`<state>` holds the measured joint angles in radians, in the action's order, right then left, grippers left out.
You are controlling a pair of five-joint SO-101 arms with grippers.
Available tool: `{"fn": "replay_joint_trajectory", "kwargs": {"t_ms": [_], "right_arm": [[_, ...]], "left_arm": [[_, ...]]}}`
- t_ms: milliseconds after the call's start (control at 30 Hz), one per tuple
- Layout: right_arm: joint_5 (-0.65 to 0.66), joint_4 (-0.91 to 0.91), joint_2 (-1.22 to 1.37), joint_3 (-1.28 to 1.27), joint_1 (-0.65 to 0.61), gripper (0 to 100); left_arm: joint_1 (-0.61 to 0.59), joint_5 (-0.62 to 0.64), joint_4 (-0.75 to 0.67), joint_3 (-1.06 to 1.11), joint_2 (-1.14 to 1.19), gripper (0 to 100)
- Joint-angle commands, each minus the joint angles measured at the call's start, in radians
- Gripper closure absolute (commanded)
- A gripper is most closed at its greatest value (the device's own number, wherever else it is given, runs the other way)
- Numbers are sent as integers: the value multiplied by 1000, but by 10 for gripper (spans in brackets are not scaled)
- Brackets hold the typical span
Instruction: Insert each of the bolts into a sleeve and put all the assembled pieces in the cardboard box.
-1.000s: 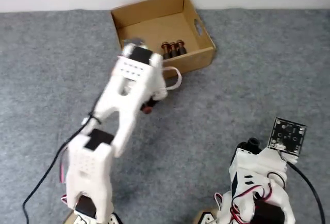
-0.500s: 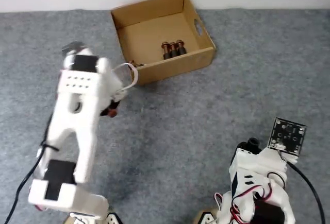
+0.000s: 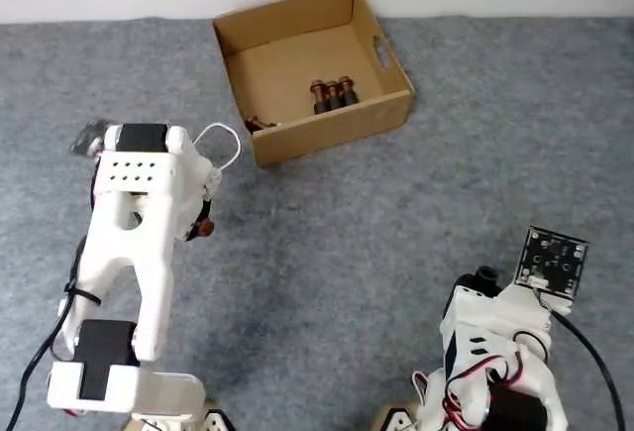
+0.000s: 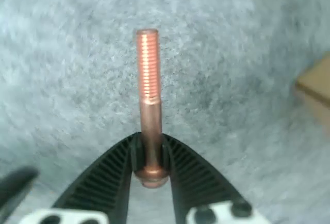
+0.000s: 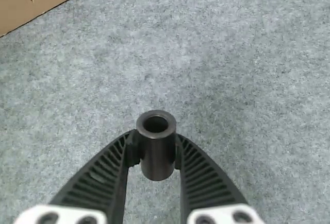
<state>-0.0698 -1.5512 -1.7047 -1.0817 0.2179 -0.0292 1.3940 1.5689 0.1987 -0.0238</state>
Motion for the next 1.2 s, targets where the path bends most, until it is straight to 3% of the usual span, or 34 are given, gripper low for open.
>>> {"fn": "replay_joint_trajectory", "kwargs": {"t_ms": [0, 367, 533, 833, 900, 1067, 1167], "right_arm": [[-9, 27, -4, 8, 5, 991], [-9, 27, -4, 6, 10, 991], [-9, 27, -4, 5, 10, 991], [-9, 27, -4, 5, 10, 991], [-9, 27, -4, 5, 10, 991], [-9, 27, -4, 5, 10, 991], [-9, 27, -4, 5, 10, 991]], "left_arm": [[-9, 172, -15, -24, 2, 992], [-3, 207, 175, -255, 255, 958], [15, 201, 186, -271, 265, 838], [40, 143, 187, -271, 261, 837], [38, 11, 187, -271, 242, 837], [28, -526, 187, -265, 132, 837], [12, -778, 186, -255, 64, 837]]}}
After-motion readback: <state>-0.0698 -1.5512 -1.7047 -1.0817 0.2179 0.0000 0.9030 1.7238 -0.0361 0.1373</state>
